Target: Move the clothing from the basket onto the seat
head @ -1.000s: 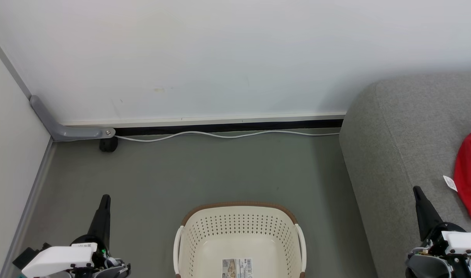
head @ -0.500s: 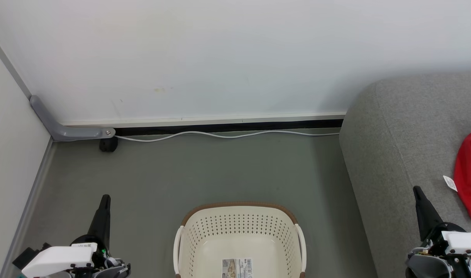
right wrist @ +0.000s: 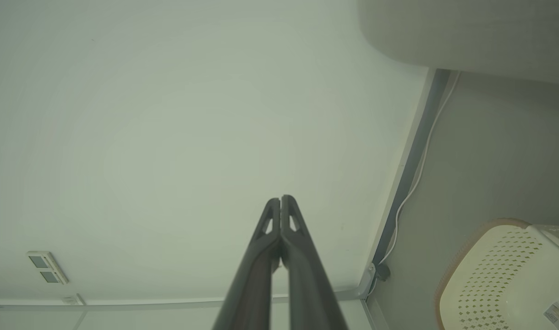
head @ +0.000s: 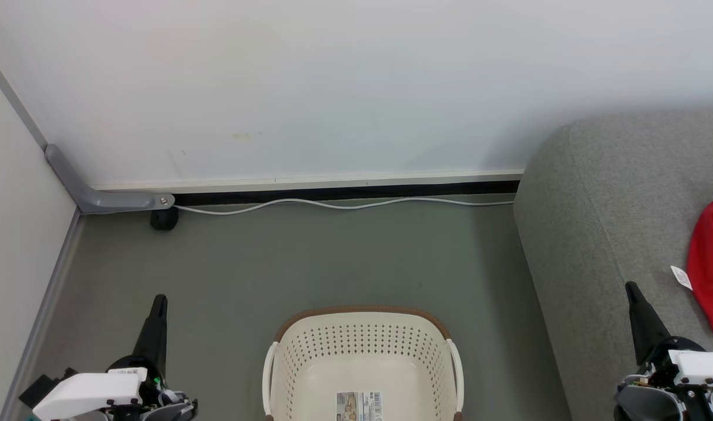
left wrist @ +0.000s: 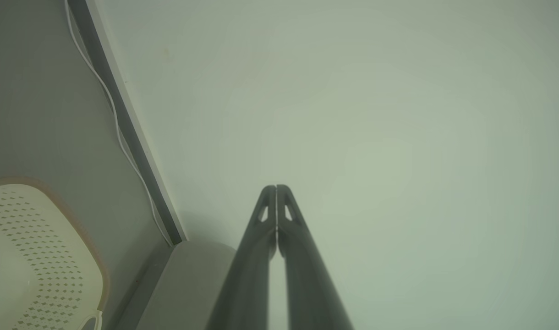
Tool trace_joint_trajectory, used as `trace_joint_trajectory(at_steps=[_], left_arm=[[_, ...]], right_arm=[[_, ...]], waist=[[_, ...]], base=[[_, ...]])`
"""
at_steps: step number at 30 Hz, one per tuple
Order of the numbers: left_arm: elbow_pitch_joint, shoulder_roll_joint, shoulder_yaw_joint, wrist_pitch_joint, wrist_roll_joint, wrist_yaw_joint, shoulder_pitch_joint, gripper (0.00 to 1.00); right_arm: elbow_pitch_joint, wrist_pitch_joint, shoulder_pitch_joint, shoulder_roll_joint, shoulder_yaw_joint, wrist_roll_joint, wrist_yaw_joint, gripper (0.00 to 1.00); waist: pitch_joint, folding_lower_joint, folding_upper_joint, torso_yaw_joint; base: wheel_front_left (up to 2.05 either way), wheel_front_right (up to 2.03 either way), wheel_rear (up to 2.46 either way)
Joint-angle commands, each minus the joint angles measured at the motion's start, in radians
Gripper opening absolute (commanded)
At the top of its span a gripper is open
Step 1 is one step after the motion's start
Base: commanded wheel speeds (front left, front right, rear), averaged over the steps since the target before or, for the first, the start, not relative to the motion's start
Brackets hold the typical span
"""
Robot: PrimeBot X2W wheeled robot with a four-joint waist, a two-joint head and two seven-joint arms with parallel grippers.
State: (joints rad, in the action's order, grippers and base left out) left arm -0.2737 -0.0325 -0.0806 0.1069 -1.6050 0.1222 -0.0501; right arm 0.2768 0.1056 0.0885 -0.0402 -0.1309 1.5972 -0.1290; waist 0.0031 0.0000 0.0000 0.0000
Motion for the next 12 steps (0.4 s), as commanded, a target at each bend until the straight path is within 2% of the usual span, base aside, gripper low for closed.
trace_joint_trajectory(at_steps=[1,12], left_arm=[[0.029,-0.018,-0.033,0.006,-0.004,0.008,-0.058,0.0],[0.029,-0.018,-0.033,0.006,-0.004,0.008,-0.058,0.0]], right_arm=[[-0.032,0.008,0.019,-0.01,0.017,0.011,-0.002,0.0],[-0.032,0.008,0.019,-0.01,0.017,0.011,-0.002,0.0]], waist=[[0.0,0.0,0.0,0.0],[0.0,0.0,0.0,0.0]], base=[[0.0,0.0,0.0],[0.0,0.0,0.0]])
